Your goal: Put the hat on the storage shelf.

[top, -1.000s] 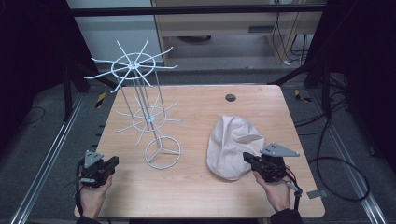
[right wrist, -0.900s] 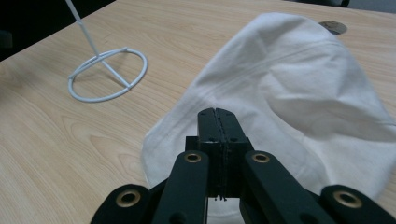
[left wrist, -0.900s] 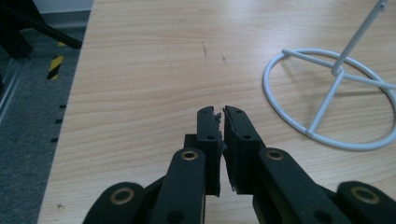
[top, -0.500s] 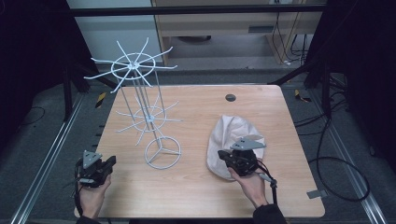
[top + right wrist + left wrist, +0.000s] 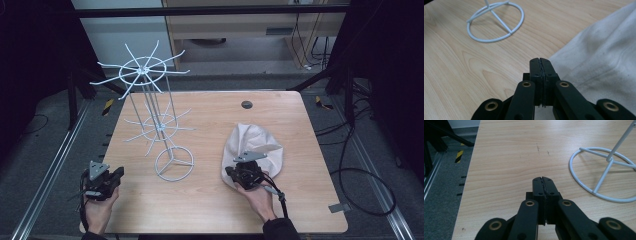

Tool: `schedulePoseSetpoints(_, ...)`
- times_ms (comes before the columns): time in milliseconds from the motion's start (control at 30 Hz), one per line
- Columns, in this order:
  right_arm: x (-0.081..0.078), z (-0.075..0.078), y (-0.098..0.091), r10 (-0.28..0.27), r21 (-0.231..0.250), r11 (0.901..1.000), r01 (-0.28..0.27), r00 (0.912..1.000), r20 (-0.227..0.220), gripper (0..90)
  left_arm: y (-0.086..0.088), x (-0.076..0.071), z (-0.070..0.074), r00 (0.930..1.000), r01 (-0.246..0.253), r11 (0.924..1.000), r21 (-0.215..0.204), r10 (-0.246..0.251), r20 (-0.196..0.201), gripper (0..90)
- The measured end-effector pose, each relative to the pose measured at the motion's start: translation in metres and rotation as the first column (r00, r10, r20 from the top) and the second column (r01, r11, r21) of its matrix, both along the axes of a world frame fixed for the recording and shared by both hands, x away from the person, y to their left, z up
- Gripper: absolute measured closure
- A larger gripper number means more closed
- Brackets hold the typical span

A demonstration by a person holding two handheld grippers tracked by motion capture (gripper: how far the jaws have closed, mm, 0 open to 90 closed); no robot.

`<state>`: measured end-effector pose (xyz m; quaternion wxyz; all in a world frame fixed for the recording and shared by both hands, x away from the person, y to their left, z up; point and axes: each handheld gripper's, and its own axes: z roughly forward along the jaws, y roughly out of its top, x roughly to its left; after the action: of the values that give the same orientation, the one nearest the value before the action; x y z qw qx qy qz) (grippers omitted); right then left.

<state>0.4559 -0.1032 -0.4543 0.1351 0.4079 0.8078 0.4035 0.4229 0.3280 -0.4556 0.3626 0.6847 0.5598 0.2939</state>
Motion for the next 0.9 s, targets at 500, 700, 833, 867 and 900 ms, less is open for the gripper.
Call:
schedulePoseSetpoints(500, -0.01, -0.004, -0.014, -0.011, -0.038, 0.9992, 0.01, 0.9996, -0.027, 89.8, 0.003, -0.001, 0.001, 1.0, -0.008, 1.0, -0.004, 0.008, 0.0, 88.2)
schedulePoseSetpoints(700, -0.016, -0.003, -0.025, -0.034, -0.042, 0.9986, 0.032, 0.9985, -0.042, 89.8, 0.003, -0.001, 0.001, 0.9999, -0.011, 0.9999, -0.002, 0.011, -0.002, 88.1)
schedulePoseSetpoints(833, -0.02, -0.003, -0.035, -0.043, -0.044, 0.9982, 0.041, 0.9979, -0.048, 89.7, 0.003, -0.001, 0.001, 0.9999, -0.01, 0.9999, 0.001, 0.01, 0.0, 87.8)
schedulePoseSetpoints(867, -0.021, -0.003, -0.038, -0.049, -0.044, 0.9979, 0.047, 0.9976, -0.049, 89.7, 0.003, -0.001, 0.001, 0.9999, -0.011, 0.9999, 0.002, 0.011, 0.001, 87.7)
schedulePoseSetpoints(900, -0.022, -0.003, -0.04, -0.057, -0.04, 0.9977, 0.055, 0.9969, -0.055, 89.7, 0.003, -0.001, 0.001, 0.9999, -0.011, 0.9999, 0.0, 0.011, -0.001, 87.7)
